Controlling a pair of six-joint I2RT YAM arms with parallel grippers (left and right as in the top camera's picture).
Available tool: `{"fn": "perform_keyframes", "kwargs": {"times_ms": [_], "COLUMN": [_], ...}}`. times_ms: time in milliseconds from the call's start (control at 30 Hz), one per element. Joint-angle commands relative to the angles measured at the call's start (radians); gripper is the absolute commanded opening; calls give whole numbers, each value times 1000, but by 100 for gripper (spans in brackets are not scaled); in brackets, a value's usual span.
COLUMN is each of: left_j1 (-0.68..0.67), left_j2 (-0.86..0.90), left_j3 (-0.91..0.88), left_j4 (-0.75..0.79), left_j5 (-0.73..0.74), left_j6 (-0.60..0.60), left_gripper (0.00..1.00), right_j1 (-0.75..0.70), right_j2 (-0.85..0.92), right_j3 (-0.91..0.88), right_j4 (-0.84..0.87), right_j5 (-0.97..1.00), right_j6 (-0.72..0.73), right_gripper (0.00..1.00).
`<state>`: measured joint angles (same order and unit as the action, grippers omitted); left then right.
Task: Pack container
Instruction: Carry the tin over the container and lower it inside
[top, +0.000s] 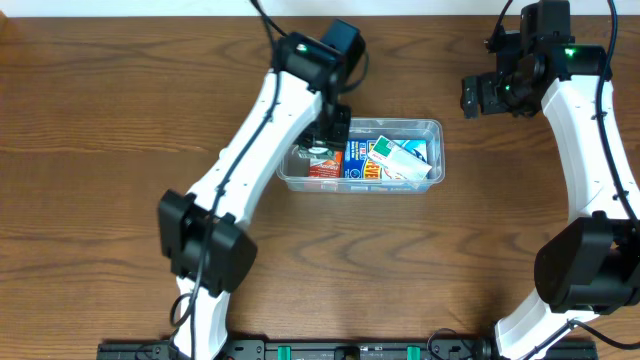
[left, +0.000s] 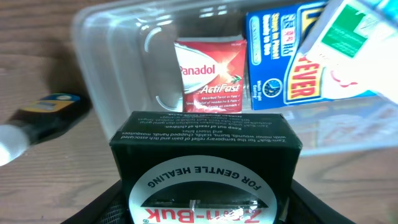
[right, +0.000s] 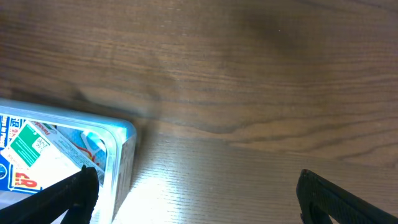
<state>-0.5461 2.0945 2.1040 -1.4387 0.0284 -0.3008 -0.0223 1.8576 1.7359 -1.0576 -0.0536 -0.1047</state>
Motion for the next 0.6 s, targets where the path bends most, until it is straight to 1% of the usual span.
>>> {"fn": "perform_keyframes", "kwargs": {"times_ms": [0,567], "left_j1": [-19,-26], "left_j2": [47,245], "left_j3": [-9,-11], "left_j4": [6,134], "left_j5": [-21,-21], "left_j6": [-20,-27], "left_gripper": [56,56], "right_j1": [-5,-5], "right_j2": [-5,-5], "right_j3": [2,2], "right_j4": [-2,-2], "right_j5": [1,1], "right_j6": [14,14], "right_gripper": [99,99]}}
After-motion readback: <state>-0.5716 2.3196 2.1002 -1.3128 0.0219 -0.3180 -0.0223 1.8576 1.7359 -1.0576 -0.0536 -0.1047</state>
